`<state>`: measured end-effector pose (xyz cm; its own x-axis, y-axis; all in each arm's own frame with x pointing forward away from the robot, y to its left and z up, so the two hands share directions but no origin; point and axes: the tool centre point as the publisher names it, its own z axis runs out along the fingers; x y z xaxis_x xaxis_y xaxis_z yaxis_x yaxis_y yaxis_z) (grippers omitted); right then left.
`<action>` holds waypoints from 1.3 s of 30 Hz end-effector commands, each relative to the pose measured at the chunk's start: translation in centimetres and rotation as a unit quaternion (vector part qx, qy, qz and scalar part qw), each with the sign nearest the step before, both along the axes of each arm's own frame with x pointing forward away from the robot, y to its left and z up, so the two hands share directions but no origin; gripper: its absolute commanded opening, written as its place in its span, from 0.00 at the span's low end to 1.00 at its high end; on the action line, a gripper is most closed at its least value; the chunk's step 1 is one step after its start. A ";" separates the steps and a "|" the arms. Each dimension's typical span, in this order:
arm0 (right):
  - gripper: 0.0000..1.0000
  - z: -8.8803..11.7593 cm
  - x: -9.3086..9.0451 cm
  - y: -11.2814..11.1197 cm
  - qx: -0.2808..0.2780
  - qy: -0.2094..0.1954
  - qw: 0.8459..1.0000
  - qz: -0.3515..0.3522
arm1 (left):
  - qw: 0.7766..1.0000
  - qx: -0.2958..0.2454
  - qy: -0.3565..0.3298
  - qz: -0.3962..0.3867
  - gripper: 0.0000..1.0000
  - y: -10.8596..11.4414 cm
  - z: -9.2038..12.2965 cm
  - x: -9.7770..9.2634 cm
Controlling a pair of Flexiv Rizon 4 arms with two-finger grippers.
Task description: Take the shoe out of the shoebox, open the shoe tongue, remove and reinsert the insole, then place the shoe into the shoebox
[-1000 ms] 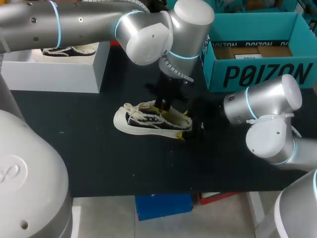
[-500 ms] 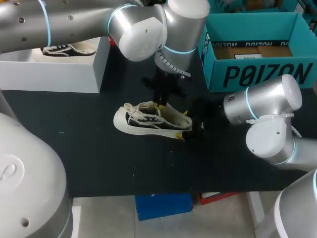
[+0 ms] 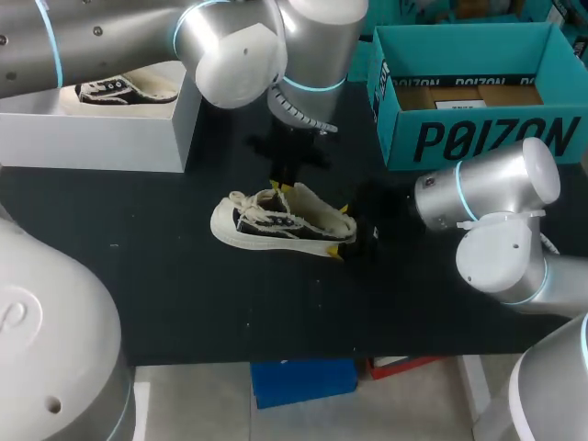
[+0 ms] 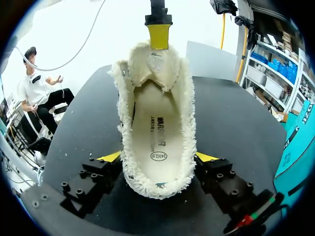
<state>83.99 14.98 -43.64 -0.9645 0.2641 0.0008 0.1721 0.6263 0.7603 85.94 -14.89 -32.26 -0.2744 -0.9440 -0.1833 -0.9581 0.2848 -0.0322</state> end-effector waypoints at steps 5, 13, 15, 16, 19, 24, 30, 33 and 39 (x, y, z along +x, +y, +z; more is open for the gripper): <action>0.00 -0.3 0.2 0.3 -0.001 0.000 1.000 0.000 | 1.000 -0.020 -0.014 0.009 0.00 3.7 0.8 -0.2; 0.00 -0.3 0.2 0.3 -0.001 0.000 1.000 0.000 | 0.999 -0.037 -0.023 0.022 0.00 6.1 0.8 -0.1; 0.00 -0.3 0.2 0.3 -0.001 0.000 1.000 0.000 | 0.999 -0.040 -0.023 0.024 0.00 6.8 0.5 -0.1; 0.00 -0.3 0.2 0.3 -0.001 0.000 1.000 0.000 | 0.998 -0.043 -0.023 0.026 0.00 7.1 0.2 -0.1; 0.00 -0.3 0.2 0.3 -0.001 0.000 1.000 0.000 | 0.998 -0.053 -0.023 0.029 0.00 8.2 -0.6 0.0; 0.00 -0.3 0.2 0.3 -0.001 0.000 1.000 0.000 | 0.997 -0.058 -0.025 0.033 0.00 9.8 -2.2 0.2; 0.00 -0.3 0.2 0.3 -0.001 0.000 1.000 0.000 | 0.997 -0.072 -0.018 0.021 0.00 10.6 -4.7 0.5; 0.00 -0.3 0.2 0.3 -0.001 0.000 1.000 0.000 | 0.997 -0.075 -0.015 0.009 0.00 10.4 -5.6 0.5; 0.00 -0.3 0.2 0.3 -0.001 0.000 1.000 0.000 | 0.997 -0.080 -0.006 0.000 0.00 10.4 -6.6 0.6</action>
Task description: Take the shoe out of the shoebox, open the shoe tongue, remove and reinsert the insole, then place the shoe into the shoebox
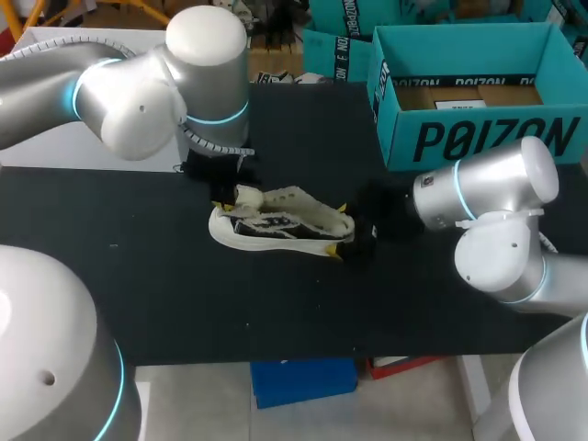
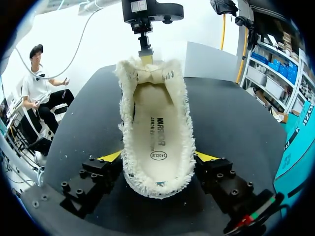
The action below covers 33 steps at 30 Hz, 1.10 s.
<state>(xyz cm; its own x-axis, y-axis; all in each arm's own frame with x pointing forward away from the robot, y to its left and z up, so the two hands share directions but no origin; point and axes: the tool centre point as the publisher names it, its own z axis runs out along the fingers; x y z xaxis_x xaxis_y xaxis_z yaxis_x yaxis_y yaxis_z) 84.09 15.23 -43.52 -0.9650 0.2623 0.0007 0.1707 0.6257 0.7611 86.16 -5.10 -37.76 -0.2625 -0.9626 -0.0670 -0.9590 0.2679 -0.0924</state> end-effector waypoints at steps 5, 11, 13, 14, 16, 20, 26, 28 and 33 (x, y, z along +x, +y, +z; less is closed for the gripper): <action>0.00 -0.4 0.1 0.0 -0.001 0.000 1.000 -0.001 | 0.998 -0.054 0.023 -0.023 1.00 0.4 -0.8 0.7; 0.00 -0.4 0.1 0.0 -0.001 0.000 1.000 -0.001 | 0.992 -0.100 0.025 -0.077 1.00 -0.5 1.6 0.8; 0.00 -0.4 0.1 0.0 -0.001 0.000 1.000 -0.001 | 0.985 -0.129 0.029 -0.110 1.00 -1.0 2.9 0.6; 0.00 -0.4 0.1 0.0 -0.001 0.000 1.000 -0.001 | 0.982 -0.134 0.028 -0.133 1.00 -1.3 3.5 0.4; 0.00 -0.4 0.1 0.0 -0.001 0.000 1.000 -0.001 | 0.971 -0.150 0.030 -0.181 1.00 -2.1 4.9 0.1; 0.00 -0.4 0.1 0.0 -0.001 0.000 1.000 -0.001 | 0.945 -0.155 0.036 -0.284 1.00 -3.6 7.3 -0.8; 0.00 -0.4 0.1 0.0 -0.001 0.000 1.000 -0.001 | 0.896 -0.184 0.052 -0.400 1.00 -5.5 9.7 -0.9; 0.00 -0.4 0.1 0.0 -0.001 0.000 1.000 -0.001 | 0.878 -0.191 0.057 -0.434 1.00 -6.0 10.4 -0.7; 0.00 -0.4 0.1 0.0 -0.001 0.000 1.000 -0.001 | 0.835 -0.194 0.078 -0.509 1.00 -7.4 11.1 -0.3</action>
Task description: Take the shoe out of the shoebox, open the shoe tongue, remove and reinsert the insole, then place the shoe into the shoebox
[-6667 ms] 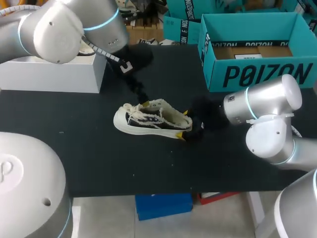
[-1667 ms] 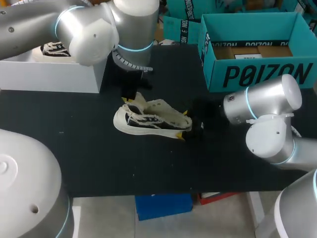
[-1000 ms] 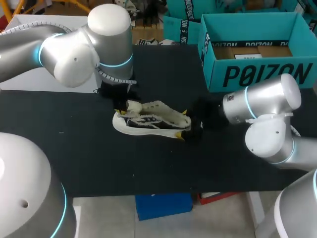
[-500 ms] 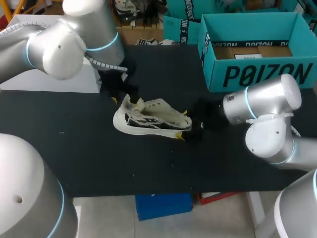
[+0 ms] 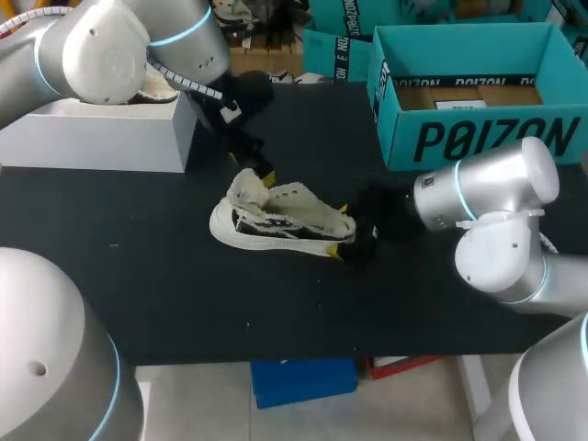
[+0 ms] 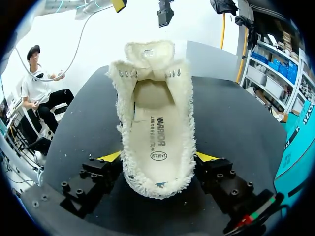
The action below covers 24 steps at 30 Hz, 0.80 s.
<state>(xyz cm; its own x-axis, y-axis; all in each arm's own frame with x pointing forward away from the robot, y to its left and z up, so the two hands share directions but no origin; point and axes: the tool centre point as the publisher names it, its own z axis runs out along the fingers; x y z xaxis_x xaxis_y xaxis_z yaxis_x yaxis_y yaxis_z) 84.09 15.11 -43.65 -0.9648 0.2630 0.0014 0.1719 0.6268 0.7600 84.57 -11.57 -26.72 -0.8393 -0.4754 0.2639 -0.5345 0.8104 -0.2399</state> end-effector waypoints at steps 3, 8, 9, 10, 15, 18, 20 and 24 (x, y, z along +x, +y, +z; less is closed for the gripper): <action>0.00 -0.3 0.1 0.1 0.000 0.000 1.000 -0.001 | 0.978 -0.019 0.026 -0.205 1.00 -1.7 0.1 1.5; 0.00 -0.3 0.1 0.1 0.000 0.000 1.000 -0.001 | 0.960 -0.023 0.046 -0.276 1.00 -3.1 0.1 1.4; 0.00 -0.3 0.1 0.1 0.000 0.000 1.000 -0.001 | 0.957 -0.019 0.050 -0.285 1.00 -3.3 0.1 1.5; 0.00 -0.3 0.1 0.1 0.000 0.000 1.000 -0.001 | 0.955 -0.016 0.052 -0.291 1.00 -3.6 0.0 1.6; 0.00 -0.3 0.1 0.1 0.000 0.000 1.000 -0.001 | 0.946 -0.001 0.060 -0.320 0.34 -4.6 -0.2 2.0; 0.00 -0.3 0.1 0.1 0.000 0.000 1.000 -0.001 | 0.942 0.005 0.064 -0.328 0.00 -5.0 -0.5 2.1; 0.00 -0.3 0.1 0.1 0.000 0.000 1.000 -0.001 | 0.941 0.007 0.065 -0.331 0.00 -5.3 -0.7 2.2; 0.00 -0.3 0.1 0.1 0.000 0.000 1.000 -0.001 | 0.937 0.015 0.070 -0.341 0.00 -5.5 -1.3 1.6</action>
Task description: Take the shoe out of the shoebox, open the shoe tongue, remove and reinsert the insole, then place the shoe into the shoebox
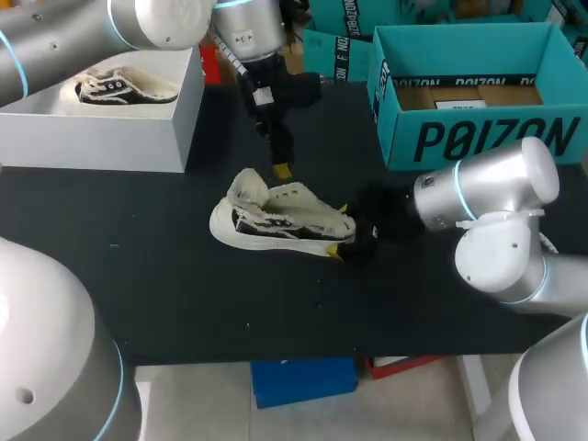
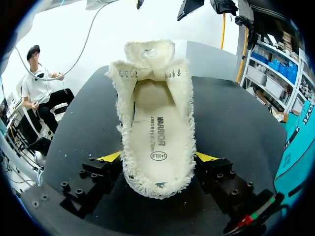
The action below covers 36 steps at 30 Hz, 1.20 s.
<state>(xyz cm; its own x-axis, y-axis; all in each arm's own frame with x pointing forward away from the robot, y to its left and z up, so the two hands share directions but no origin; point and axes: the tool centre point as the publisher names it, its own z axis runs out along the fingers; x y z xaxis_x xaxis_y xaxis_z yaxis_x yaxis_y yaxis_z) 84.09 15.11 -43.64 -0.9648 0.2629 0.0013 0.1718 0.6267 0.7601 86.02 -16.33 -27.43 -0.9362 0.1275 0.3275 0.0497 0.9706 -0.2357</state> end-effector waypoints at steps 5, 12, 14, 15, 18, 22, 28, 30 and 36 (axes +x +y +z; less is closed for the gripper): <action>0.00 -0.3 0.1 0.1 0.000 0.000 1.000 -0.001 | 0.998 0.036 0.037 -0.026 0.00 -0.2 -1.3 -0.1; 0.00 -0.3 0.1 0.1 0.000 0.000 1.000 -0.001 | 0.999 0.039 0.024 -0.020 0.00 0.3 -1.2 -0.6; 0.00 -0.3 0.1 0.1 0.000 0.000 1.000 -0.001 | 0.999 0.039 0.024 -0.020 0.00 0.3 -1.2 -0.6; 0.00 -0.3 0.1 0.1 0.000 0.000 1.000 -0.001 | 0.999 0.039 0.024 -0.020 0.00 0.3 -1.2 -0.6; 0.00 -0.3 0.1 0.1 0.000 0.000 1.000 -0.001 | 0.999 0.039 0.024 -0.020 0.00 0.3 -1.2 -0.6; 0.00 -0.3 0.1 0.1 0.000 0.000 1.000 -0.001 | 0.999 0.039 0.024 -0.020 0.00 0.3 -1.2 -0.6; 0.00 -0.3 0.1 0.1 0.000 0.000 1.000 -0.001 | 0.999 0.044 0.022 -0.025 0.00 0.1 -1.5 -0.9; 0.00 -0.3 0.1 0.1 0.000 0.000 1.000 -0.001 | 0.998 0.051 0.008 -0.025 0.00 0.2 -1.9 -1.4; 0.00 -0.3 0.1 0.1 0.000 0.000 1.000 -0.001 | 0.998 0.055 0.001 -0.027 0.00 1.1 -2.7 -1.7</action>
